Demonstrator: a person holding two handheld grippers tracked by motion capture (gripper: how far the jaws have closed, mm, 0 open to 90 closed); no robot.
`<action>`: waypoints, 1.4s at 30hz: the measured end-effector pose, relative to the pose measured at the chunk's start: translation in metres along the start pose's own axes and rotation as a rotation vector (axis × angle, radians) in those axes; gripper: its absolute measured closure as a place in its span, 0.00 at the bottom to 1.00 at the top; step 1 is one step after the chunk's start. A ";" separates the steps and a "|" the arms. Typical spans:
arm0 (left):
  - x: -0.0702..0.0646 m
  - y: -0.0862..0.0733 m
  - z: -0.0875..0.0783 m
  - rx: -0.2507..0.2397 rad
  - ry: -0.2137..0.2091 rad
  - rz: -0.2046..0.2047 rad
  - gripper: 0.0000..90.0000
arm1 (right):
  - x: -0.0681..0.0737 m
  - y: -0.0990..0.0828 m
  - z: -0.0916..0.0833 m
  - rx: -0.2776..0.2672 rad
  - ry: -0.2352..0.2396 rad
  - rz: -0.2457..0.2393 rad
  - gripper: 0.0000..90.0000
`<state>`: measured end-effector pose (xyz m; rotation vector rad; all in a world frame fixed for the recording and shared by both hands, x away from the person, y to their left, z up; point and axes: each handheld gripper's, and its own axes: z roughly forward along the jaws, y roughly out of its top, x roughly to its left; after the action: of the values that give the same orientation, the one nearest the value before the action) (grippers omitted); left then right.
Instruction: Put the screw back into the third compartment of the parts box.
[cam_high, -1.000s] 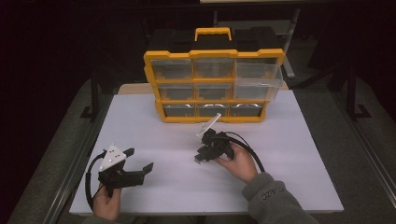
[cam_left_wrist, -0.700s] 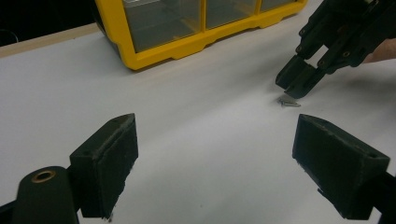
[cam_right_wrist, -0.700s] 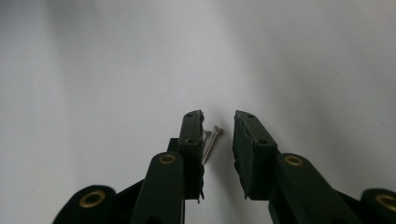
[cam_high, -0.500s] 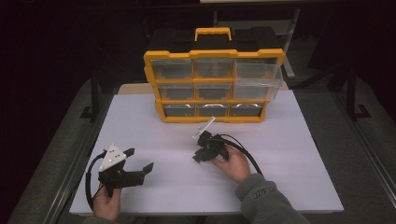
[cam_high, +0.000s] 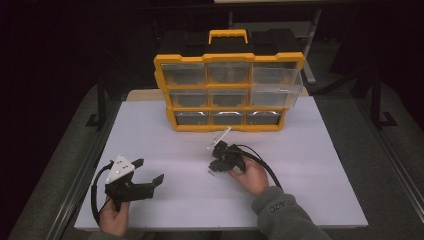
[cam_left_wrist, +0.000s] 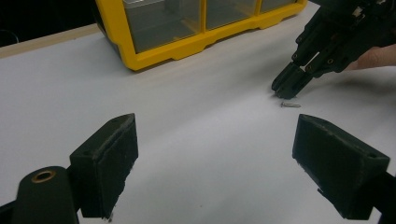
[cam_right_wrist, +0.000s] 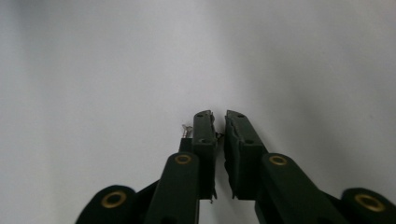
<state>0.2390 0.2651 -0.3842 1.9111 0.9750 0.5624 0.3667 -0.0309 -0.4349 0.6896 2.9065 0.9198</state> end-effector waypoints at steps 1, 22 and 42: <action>0.000 0.000 0.000 0.000 0.000 0.000 0.15 | 0.000 0.000 0.000 -0.001 0.005 0.004 0.89; 0.000 0.000 0.000 0.001 -0.001 0.002 0.15 | -0.004 -0.003 -0.007 0.012 0.039 -0.008 0.97; -0.001 0.001 0.001 0.006 0.000 0.009 0.15 | 0.014 0.010 -0.082 -0.044 0.109 -0.096 0.96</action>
<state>0.2394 0.2631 -0.3845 1.9213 0.9697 0.5651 0.3462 -0.0619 -0.3603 0.5074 2.9718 1.0386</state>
